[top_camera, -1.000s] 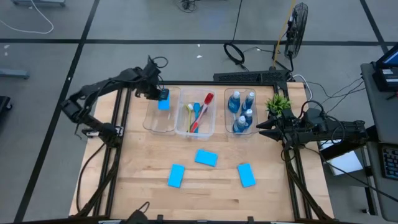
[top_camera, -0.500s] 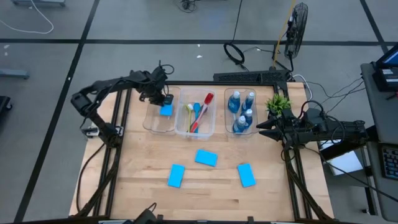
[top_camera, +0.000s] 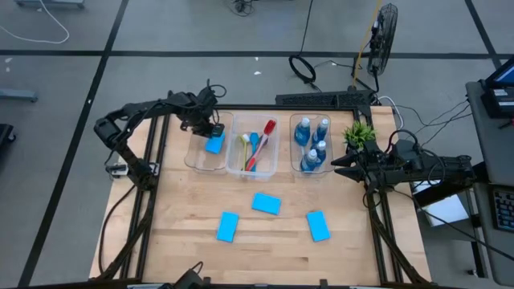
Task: Pick & Place Kitchen Sink Supplies
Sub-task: Put the sponge into the left transparent bin
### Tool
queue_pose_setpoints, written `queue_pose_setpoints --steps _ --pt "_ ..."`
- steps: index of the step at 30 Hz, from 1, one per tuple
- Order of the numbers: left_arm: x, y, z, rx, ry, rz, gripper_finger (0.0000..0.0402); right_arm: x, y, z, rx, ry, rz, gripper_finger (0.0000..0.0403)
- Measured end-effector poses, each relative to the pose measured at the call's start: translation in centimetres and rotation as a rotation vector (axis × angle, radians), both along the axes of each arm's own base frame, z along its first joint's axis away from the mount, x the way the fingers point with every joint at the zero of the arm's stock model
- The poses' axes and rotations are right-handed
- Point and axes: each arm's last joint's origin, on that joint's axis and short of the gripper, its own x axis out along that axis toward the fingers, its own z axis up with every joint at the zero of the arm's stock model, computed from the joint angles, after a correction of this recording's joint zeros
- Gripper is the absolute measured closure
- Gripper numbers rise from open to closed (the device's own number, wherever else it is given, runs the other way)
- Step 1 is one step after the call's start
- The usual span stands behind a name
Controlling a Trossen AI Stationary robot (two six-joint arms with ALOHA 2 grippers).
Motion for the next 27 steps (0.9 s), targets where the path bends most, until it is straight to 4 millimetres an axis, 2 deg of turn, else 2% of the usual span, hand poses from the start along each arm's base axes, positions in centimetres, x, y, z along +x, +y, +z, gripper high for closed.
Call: queue_pose_setpoints --steps 8,13,17,21,27 --pt "0.0 -0.1 0.0 -0.011 -0.011 -0.024 0.0235 0.0 0.0 0.0 0.000 0.000 0.001 0.0264" --pt "-0.9 -0.5 1.4 -0.014 -0.020 -0.013 0.0176 0.0 0.0 0.0 0.000 0.000 0.001 0.0264" --pt "-2.1 -1.3 3.9 0.024 -0.062 0.010 0.0141 0.0 0.0 0.0 0.000 0.000 0.001 0.0264" --pt "-3.4 -3.2 7.6 0.072 -0.173 0.047 0.0118 0.0 0.0 0.0 -0.001 0.000 0.004 0.0264" --pt "-4.8 -8.0 13.2 0.150 -0.435 0.049 0.0112 0.0 0.0 0.0 -0.006 0.000 0.004 0.0264"
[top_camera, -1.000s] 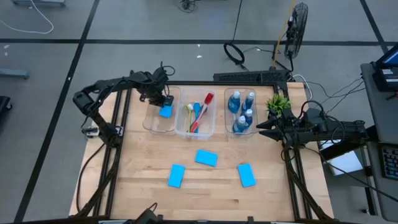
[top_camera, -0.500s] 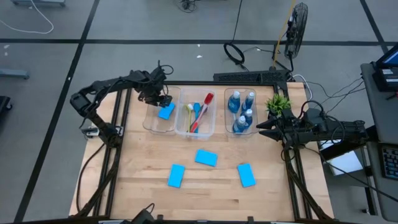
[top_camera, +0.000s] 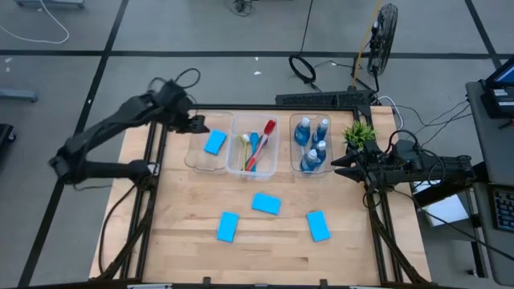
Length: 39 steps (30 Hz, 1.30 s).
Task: Pick & Place Kitchen Sink Supplies
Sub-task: Put the sponge into the left transparent bin
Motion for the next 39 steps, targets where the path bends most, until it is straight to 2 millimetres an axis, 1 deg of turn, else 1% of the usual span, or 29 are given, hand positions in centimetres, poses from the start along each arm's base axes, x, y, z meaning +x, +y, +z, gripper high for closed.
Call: queue_pose_setpoints --steps 4,8,12,17,22,28,34,39 --pt "-0.7 -3.7 2.7 0.056 -0.159 -0.039 0.0121 0.0 0.0 0.0 -0.002 -0.001 0.000 0.0264" --pt "-1.2 -6.7 4.6 0.101 -0.298 -0.061 0.0127 0.0 0.0 0.0 -0.002 0.000 0.000 0.0264" --pt "-1.0 -9.0 5.7 0.106 -0.405 -0.096 0.0124 0.0 0.0 0.0 -0.002 0.000 0.000 0.0264" --pt "0.3 -11.4 6.2 0.061 -0.474 -0.155 0.0123 0.0 0.0 0.0 -0.002 -0.001 0.000 0.0264" --pt "1.9 -13.9 5.5 -0.049 -0.440 -0.169 0.0127 0.0 0.0 0.0 -0.002 -0.001 0.001 0.0264" --pt "4.0 -17.0 3.8 -0.191 -0.336 -0.166 0.0124 0.0 0.0 0.0 -0.002 0.000 0.000 0.0264" --pt "6.0 -20.0 1.4 -0.293 -0.199 -0.152 0.0123 0.0 0.0 0.0 -0.002 0.000 0.000 0.0264" --pt "7.3 -21.9 -0.9 -0.335 -0.066 -0.111 0.0123 0.0 0.0 0.0 -0.003 0.000 0.000 0.0264"
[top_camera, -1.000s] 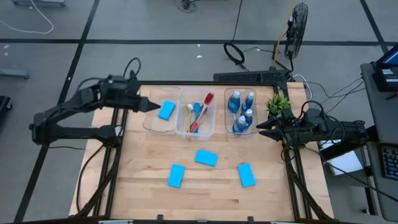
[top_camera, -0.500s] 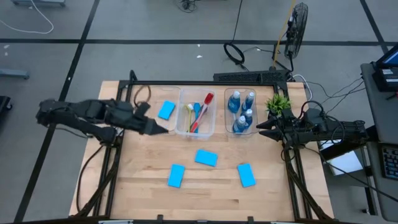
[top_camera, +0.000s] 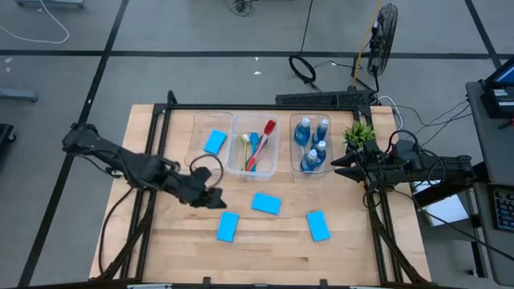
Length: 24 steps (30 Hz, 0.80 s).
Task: Pick & Place Kitchen Sink Supplies
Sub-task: Put the sponge into the left transparent bin
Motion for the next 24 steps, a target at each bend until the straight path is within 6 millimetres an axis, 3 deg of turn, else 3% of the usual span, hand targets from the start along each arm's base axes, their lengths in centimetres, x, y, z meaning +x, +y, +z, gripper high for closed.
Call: queue_pose_setpoints --steps 7,24 --pt "1.0 -1.8 -3.5 0.003 0.224 0.023 0.0124 0.0 0.0 0.0 0.000 0.000 0.000 0.0264" --pt "4.2 -3.5 -11.5 0.170 0.494 0.012 0.0124 0.0 0.0 0.0 0.000 0.000 0.000 0.0264"
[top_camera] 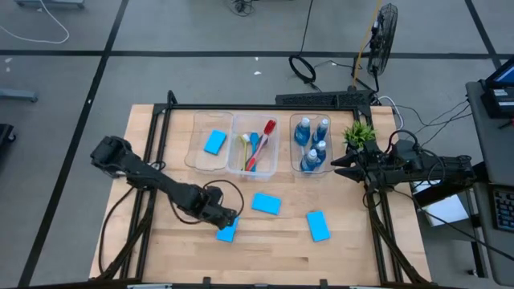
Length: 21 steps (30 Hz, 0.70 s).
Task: Pick & Place Kitchen Sink Supplies
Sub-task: Put the sponge into the left transparent bin
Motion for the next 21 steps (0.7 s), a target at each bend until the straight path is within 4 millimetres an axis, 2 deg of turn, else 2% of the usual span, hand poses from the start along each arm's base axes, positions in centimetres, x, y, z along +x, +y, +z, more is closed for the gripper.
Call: queue_pose_setpoints --steps 6,17,21 --pt "0.7 -0.4 -2.4 0.017 0.062 -0.008 0.0124 0.0 0.0 0.0 0.000 0.000 0.000 0.0264" --pt "1.6 -0.9 -5.3 0.013 0.125 -0.014 0.0124 0.0 0.0 0.0 0.000 0.003 0.000 0.0264" --pt "1.8 -1.1 -5.7 0.006 0.118 -0.017 0.0148 0.0 0.0 0.0 0.000 0.003 0.000 0.0264"
